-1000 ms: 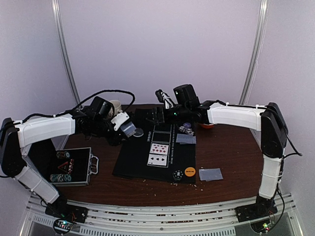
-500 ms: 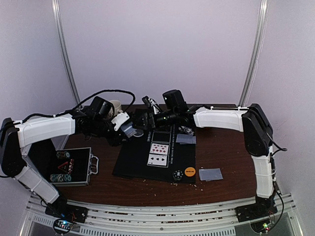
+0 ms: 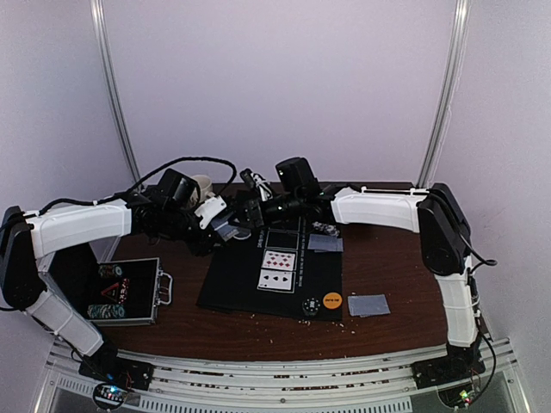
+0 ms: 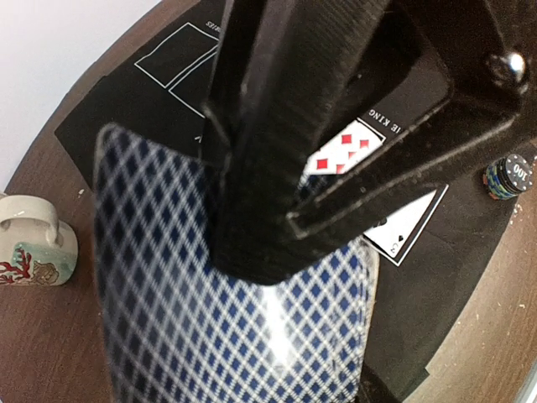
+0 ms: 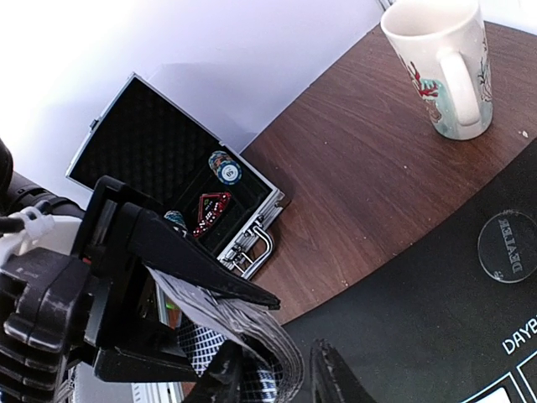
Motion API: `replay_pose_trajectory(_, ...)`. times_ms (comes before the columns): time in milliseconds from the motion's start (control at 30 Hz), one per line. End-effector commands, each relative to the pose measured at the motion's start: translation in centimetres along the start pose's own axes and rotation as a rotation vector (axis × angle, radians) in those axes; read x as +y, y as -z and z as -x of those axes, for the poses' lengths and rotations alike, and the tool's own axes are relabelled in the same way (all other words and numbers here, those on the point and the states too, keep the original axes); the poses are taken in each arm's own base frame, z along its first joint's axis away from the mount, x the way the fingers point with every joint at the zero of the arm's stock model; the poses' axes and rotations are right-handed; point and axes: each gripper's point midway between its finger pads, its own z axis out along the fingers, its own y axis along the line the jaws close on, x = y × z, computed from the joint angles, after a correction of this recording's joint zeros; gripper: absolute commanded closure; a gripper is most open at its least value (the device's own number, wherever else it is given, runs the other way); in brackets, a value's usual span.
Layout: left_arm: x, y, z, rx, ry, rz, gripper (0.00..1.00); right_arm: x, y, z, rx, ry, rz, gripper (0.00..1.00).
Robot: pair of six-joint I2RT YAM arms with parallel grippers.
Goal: Distribute texas hold em gaming equipment
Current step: Pick up the poker card from the face-down deck piles, then flop the poker card in the community card area.
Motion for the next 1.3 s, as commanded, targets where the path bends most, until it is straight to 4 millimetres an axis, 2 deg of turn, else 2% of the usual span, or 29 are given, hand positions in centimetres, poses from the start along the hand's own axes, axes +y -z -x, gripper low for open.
replay_pose_trajectory(0, 0.7, 1.2, 2.1, -0.07, -0.02, 0.022, 0.58, 0.7, 1.3, 1.3, -0.014, 0.032, -0.03, 0.74)
replay_pose_trajectory(200, 0.7, 1.2, 2.1, -0.069, -0.02, 0.026, 0.58, 1.2, 1.8, 1.2, -0.002, 0.04, -0.025, 0.86)
replay_pose_trajectory(333, 0.7, 1.2, 2.1, -0.068, -0.02, 0.027, 0.58, 1.6, 2.3, 1.4, -0.001, 0.053, -0.028, 1.0)
replay_pose_trajectory(633, 0.9, 1.2, 2.0, -0.066, -0.019, 0.035, 0.58, 1.0, 4.7, 2.3, -0.015, 0.073, -0.117, 1.0)
replay_pose_trajectory(833, 1.2, 1.3, 1.9, -0.061, -0.013, 0.055, 0.58, -0.1, 8.9, 3.6, -0.05, 0.065, -0.247, 1.0)
replay_pose_trajectory(1000, 1.5, 1.2, 1.8, -0.055, -0.006, 0.067, 0.58, -2.7, 13.7, 4.1, -0.084, 0.037, -0.451, 1.0)
replay_pose_trajectory(1167, 1.5, 1.1, 1.8, -0.053, -0.003, 0.065, 0.58, -8.8, 20.0, 4.1, -0.145, -0.074, -0.912, 1.0)
replay_pose_trajectory(1267, 1.4, 1.1, 1.9, -0.054, -0.004, 0.064, 0.58, -11.4, 21.4, 2.5, -0.105, -0.104, -1.114, 1.0)
